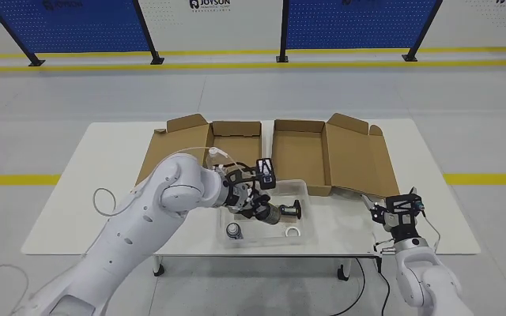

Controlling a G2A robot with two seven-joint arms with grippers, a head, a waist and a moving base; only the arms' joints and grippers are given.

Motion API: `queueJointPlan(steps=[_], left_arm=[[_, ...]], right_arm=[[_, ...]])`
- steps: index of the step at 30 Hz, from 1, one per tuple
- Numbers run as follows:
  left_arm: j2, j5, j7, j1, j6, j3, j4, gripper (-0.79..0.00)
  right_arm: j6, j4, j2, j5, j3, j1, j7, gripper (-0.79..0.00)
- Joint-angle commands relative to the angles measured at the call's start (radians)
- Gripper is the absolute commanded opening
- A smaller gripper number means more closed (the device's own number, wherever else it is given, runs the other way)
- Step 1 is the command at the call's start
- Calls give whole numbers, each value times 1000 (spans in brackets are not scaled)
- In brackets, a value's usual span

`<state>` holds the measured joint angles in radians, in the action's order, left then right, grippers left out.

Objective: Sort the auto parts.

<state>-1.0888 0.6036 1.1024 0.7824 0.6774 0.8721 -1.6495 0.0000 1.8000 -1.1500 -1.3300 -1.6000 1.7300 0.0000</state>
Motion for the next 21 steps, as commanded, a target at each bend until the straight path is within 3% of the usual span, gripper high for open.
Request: queueJointPlan(steps=[1, 7, 21], left_arm=[[1, 30, -23, -5, -23, 9, 11, -785], [-3, 168, -97, -31, -152, 19, 62, -785], [-62, 469, -142, -146, -444, -115, 252, -785]], right_arm=[[0, 0, 0, 0, 0, 0, 0, 0], [0, 0, 0, 0, 0, 0, 0, 0], [0, 0, 0, 0, 0, 0, 0, 0]])
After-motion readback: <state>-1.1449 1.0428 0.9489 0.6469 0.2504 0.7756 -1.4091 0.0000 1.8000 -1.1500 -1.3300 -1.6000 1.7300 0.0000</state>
